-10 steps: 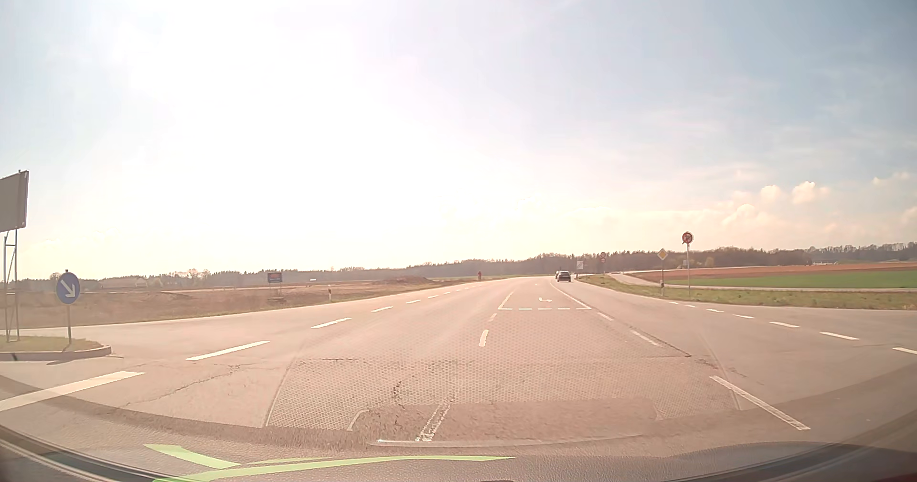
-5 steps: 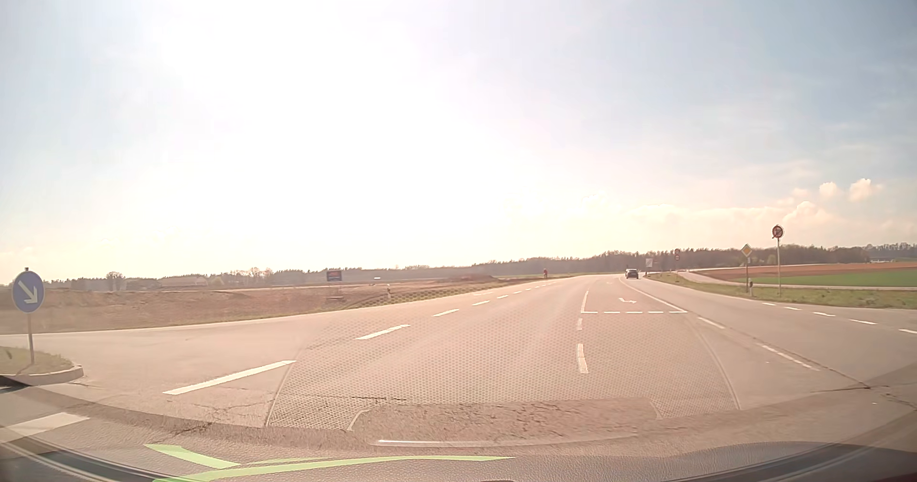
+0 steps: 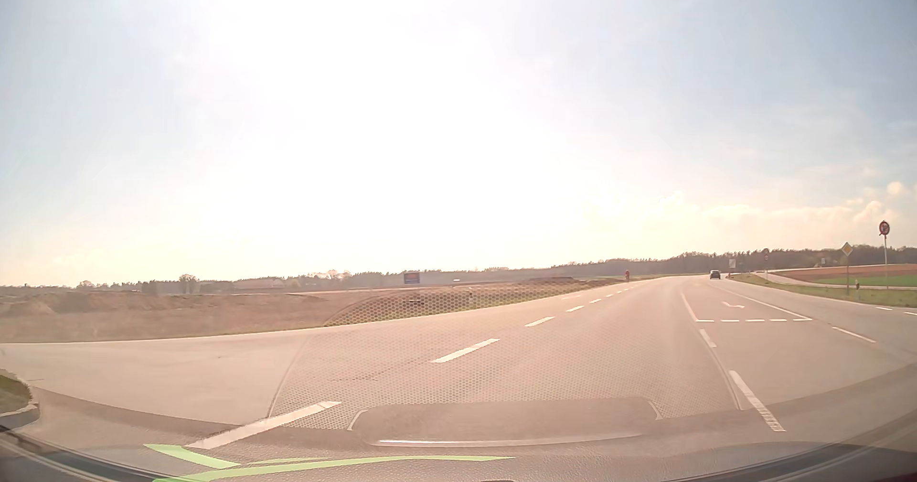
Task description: Follow the waypoints while adhering to traffic rules and regulations
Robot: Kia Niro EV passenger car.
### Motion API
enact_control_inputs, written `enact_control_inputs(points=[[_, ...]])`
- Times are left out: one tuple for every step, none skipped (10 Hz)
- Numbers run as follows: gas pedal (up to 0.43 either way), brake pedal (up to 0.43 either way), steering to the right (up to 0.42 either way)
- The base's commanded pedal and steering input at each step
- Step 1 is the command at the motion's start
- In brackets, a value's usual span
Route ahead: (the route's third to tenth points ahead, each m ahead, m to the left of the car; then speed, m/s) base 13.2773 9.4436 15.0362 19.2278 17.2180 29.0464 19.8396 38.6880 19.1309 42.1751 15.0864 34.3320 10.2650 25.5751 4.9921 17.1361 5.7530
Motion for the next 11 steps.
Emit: enact_control_inputs(points=[[0.0, 0.006, -0.283], [0.0, 0.006, -0.298], [0.0, 0.0, -0.316], [0.0, 0.0, -0.332], [0.0, 0.0, -0.353], [0.0, 0.0, -0.366], [0.02, 0.0, -0.37], [0.15, 0.0, -0.375], [0.189, 0.0, -0.38], [0.189, 0.0, -0.387], [0.189, 0.0, -0.389]])
